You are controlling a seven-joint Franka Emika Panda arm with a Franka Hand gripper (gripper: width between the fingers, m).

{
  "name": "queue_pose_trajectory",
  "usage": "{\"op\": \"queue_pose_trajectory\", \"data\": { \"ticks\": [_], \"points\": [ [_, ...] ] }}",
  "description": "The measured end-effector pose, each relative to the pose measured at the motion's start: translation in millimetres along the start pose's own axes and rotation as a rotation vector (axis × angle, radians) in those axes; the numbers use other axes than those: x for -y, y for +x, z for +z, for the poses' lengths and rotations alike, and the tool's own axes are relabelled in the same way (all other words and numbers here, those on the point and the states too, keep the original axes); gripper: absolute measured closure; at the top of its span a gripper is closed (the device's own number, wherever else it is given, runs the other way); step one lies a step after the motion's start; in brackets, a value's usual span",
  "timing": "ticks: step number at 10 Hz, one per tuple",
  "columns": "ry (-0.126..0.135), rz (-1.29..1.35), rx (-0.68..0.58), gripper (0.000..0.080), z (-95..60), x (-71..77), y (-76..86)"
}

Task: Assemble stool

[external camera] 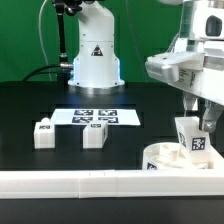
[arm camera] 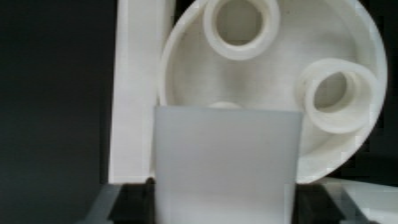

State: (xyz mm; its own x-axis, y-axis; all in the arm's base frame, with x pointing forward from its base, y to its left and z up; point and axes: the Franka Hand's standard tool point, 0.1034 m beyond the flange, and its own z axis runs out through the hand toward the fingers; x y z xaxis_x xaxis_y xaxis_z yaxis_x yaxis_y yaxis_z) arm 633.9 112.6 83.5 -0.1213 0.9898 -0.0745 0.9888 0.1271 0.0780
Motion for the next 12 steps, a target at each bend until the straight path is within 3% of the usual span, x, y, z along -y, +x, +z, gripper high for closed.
{"op": "queue_pose_trajectory", "data": {
  "ticks": [3, 6, 12],
  "points": [
    [0.0, 0.045, -0.001, 0.046, 0.0, 0.0, -0.3],
    [0.003, 0.406, 0.0, 0.046, 0.4, 0.7, -1.1],
    [0.002, 0.824, -0.002, 0.0459, 0.7, 0.5, -1.4]
  ]
}}
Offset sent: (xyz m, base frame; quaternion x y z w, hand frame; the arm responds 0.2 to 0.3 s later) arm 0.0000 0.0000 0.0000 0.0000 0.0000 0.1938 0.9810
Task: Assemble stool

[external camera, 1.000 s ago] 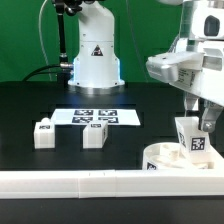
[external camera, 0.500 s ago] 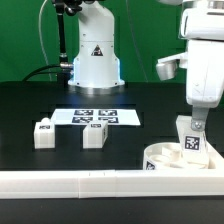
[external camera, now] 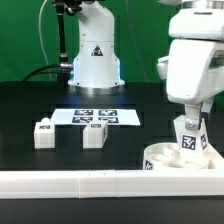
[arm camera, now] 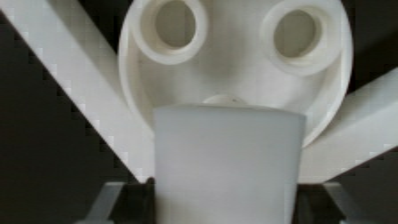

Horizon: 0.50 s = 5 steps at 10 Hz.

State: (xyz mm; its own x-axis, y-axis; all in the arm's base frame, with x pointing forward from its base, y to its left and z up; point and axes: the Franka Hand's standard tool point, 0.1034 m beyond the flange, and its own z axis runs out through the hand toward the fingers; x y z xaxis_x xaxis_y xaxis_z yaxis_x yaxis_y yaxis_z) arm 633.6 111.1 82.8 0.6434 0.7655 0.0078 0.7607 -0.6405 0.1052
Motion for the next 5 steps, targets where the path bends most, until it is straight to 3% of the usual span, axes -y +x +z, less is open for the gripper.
{"op": "queue_pose_trajectory", "data": {
  "ticks": [2, 5],
  "points": [
    [0.001, 0.14, 0.0, 0.0459, 0.1, 0.3, 0.0],
    [0.045, 0.588, -0.011, 0.0459, 0.8, 3.8, 0.8]
  ]
}}
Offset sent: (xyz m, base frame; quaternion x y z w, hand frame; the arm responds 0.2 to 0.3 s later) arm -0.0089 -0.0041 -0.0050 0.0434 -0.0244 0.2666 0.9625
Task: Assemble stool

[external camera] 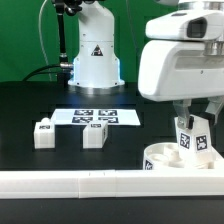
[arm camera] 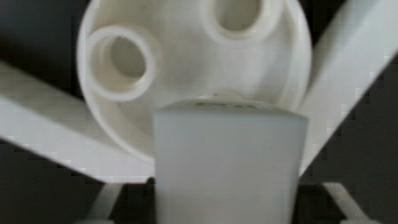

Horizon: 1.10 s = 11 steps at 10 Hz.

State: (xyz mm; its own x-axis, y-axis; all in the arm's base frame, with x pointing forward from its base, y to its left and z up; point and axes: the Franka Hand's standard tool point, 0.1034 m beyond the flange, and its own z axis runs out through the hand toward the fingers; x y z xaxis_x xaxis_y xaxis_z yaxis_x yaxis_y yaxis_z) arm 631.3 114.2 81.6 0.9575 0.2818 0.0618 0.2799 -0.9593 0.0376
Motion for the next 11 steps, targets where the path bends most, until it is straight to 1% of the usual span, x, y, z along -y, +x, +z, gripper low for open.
{"op": "queue_pose_trajectory", "data": {
  "ticks": [2, 4, 6, 10, 11],
  "points": [
    [0.014, 0.262, 0.0, 0.0459, -0.6, 2.7, 0.3],
    [0.02, 0.498, 0.003, 0.0459, -0.6, 3.5, -0.1],
    [0.026, 0.605, 0.006, 0.0459, -0.4, 4.1, -0.3],
    [0.041, 0.901, 0.016, 0.0459, 0.1, 4.2, -0.8],
    [0.062, 1.031, 0.024, 0.0459, 0.2, 3.6, -1.8]
  ]
}}
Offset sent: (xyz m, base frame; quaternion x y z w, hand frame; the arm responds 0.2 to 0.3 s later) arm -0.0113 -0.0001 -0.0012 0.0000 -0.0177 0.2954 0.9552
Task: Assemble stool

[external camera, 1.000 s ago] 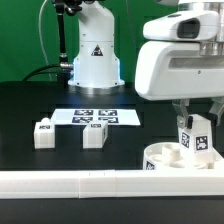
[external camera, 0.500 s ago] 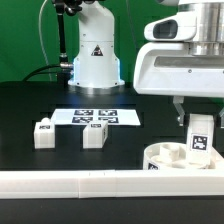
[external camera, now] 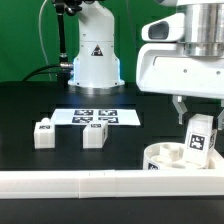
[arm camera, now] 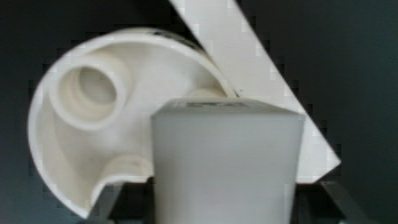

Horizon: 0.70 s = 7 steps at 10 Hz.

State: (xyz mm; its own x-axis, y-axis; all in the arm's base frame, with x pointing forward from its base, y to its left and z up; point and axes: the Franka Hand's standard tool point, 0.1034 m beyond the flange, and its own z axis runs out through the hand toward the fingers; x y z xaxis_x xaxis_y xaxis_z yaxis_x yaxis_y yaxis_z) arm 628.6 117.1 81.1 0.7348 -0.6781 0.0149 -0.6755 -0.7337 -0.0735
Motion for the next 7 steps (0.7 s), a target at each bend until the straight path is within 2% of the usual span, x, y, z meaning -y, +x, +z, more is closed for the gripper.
{"op": "queue_pose_trajectory", "data": {
  "ticks": [1, 3, 5, 7],
  "points": [
    [0.021, 0.075, 0.013, 0.0459, 0.5, -0.1, 0.6],
    [0.047, 0.324, 0.035, 0.0459, 1.9, 0.6, -1.4],
    [0.052, 0.51, 0.046, 0.0459, 2.0, 2.6, -5.7],
    [0.056, 0.587, 0.056, 0.0459, 1.9, 3.5, -6.1]
  ]
}}
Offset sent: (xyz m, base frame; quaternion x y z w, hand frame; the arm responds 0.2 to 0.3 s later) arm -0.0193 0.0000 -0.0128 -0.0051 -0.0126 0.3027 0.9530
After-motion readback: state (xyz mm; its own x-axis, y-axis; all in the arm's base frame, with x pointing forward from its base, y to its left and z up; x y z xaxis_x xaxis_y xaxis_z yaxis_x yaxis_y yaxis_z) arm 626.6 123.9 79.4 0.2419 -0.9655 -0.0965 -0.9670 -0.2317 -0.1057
